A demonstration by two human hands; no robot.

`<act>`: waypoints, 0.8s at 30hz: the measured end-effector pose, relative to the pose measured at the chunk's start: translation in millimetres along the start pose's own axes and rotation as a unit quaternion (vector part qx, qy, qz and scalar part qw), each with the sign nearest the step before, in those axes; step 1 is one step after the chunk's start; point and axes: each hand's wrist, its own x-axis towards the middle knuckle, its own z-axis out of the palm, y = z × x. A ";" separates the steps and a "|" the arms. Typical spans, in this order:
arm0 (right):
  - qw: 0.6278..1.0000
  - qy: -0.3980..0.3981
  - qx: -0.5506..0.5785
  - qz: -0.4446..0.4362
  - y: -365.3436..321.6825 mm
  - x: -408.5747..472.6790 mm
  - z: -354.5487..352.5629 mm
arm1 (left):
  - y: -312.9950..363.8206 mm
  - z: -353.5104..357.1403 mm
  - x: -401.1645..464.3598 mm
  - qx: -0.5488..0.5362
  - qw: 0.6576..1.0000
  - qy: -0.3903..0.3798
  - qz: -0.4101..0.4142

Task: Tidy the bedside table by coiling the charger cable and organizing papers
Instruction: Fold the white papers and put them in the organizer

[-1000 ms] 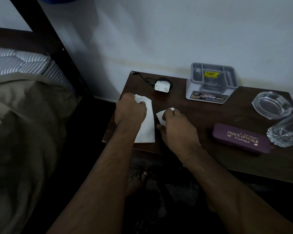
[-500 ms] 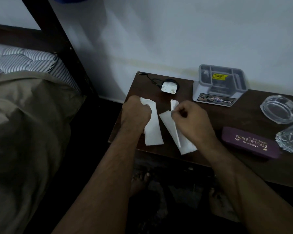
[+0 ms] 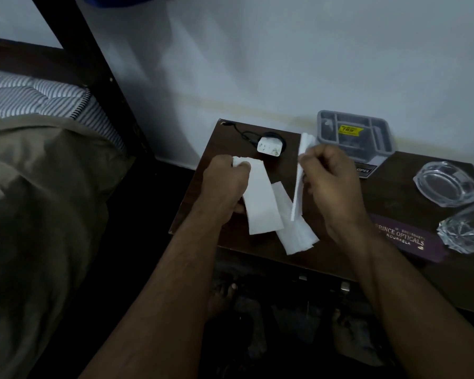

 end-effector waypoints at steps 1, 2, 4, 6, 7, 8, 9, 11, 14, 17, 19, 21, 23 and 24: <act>0.998 -0.012 -0.054 -0.040 -0.4 -2.4 3.6 | 1.4 0.9 -1.7 -0.002 1.000 -0.004 0.001; 0.993 -0.027 -0.096 -0.069 -0.3 -5.7 7.8 | 3.1 1.5 -3.8 -0.003 1.000 -0.007 0.003; 0.984 -0.063 -0.138 -0.088 0.4 -14.7 17.3 | 6.3 2.4 -8.0 -0.009 1.000 -0.015 -0.001; 0.980 -0.084 -0.157 -0.089 1.0 -22.3 26.9 | 9.3 3.6 -10.3 -0.020 0.999 -0.023 -0.013; 0.978 -0.090 -0.166 -0.091 0.6 -24.5 30.9 | 10.7 4.3 -11.3 -0.029 0.999 -0.028 -0.021; 0.976 -0.094 -0.172 -0.092 -0.3 -25.9 34.2 | 11.6 5.3 -11.7 -0.038 0.998 -0.035 -0.029; 0.975 -0.098 -0.176 -0.092 -1.4 -26.4 36.7 | 12.3 6.4 -12.0 -0.046 0.997 -0.044 -0.037; 0.973 -0.096 -0.187 -0.092 -2.5 -25.6 39.5 | 12.7 7.7 -12.2 -0.057 0.995 -0.058 -0.050; 0.973 -0.095 -0.194 -0.083 -1.2 -24.3 40.6 | 14.2 7.5 -13.4 -0.073 0.994 -0.054 -0.066; 0.977 -0.118 -0.172 -0.055 0.6 -23.7 41.1 | 16.1 5.0 -11.4 -0.083 0.991 -0.056 -0.092; 0.982 -0.142 -0.123 -0.015 0.4 -22.5 41.3 | 16.3 1.6 -10.3 -0.081 0.990 -0.073 -0.087; 0.985 -0.160 -0.030 0.050 -1.9 -21.4 39.8 | 13.5 -1.8 -9.5 -0.077 0.992 -0.085 -0.046; 0.983 -0.155 0.038 0.087 -3.7 -17.9 35.9 | 8.1 -3.0 -8.1 -0.082 0.994 -0.065 0.014; 0.985 -0.136 0.046 0.092 -3.7 -15.5 33.1 | 5.5 -3.8 -5.5 -0.076 0.996 -0.034 0.034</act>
